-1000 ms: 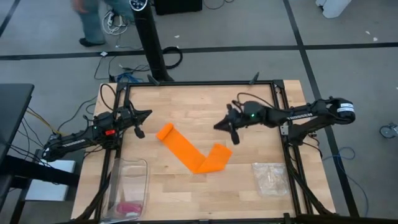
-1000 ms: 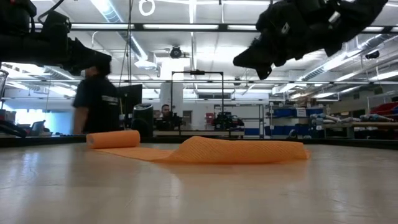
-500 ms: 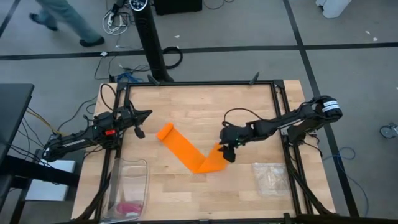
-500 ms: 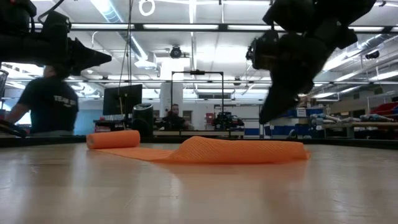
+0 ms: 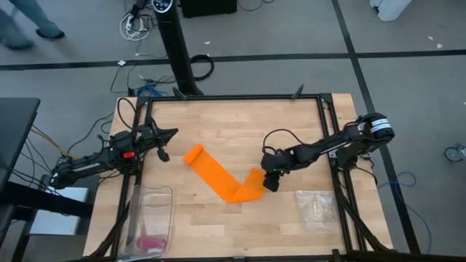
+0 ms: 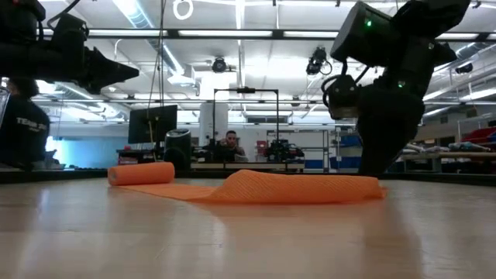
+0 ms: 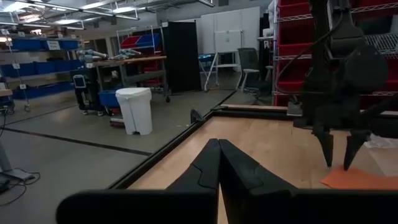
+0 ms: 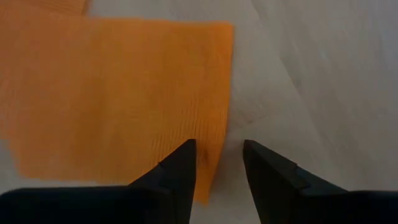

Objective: Roll bandage
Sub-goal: Roll the orange bandage

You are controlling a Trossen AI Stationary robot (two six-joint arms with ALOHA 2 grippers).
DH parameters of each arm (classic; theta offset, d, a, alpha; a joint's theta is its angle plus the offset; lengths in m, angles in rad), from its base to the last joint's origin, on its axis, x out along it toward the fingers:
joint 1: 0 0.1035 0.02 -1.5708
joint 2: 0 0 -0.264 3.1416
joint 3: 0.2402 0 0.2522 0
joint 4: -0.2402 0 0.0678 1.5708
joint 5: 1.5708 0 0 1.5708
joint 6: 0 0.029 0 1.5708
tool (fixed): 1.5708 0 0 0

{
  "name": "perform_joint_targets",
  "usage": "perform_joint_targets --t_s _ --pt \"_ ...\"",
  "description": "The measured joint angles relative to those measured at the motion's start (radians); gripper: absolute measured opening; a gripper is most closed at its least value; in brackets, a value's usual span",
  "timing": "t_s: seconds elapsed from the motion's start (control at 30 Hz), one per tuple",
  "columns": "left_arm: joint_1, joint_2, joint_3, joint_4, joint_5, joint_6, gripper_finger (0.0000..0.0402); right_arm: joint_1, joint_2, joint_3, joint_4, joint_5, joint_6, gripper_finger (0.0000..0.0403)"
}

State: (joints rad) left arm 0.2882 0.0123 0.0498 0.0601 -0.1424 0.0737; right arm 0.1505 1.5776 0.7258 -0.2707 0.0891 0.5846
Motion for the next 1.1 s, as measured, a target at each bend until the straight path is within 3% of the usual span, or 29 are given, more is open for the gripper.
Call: perform_joint_targets --t_s 0.2,0.43,0.77,1.1 --pt "0.0 0.0 0.0 0.0 0.0 0.0 0.0011 -0.001 0.017 0.003 0.003 0.007 -0.008 0.0104" --pt "0.0 0.0 0.0 0.001 0.0 0.0 0.0011 0.0 -0.028 -0.001 -0.003 -0.021 -0.033 0.001" --pt "0.0 0.0 0.0 0.188 -0.016 -0.001 0.0011 0.064 -0.032 0.041 -0.025 -0.016 -0.12 0.0004" --pt "0.0 0.0 0.0 0.313 -0.024 -0.001 0.0011 0.207 -0.034 0.176 -0.046 0.017 -0.228 0.0003"
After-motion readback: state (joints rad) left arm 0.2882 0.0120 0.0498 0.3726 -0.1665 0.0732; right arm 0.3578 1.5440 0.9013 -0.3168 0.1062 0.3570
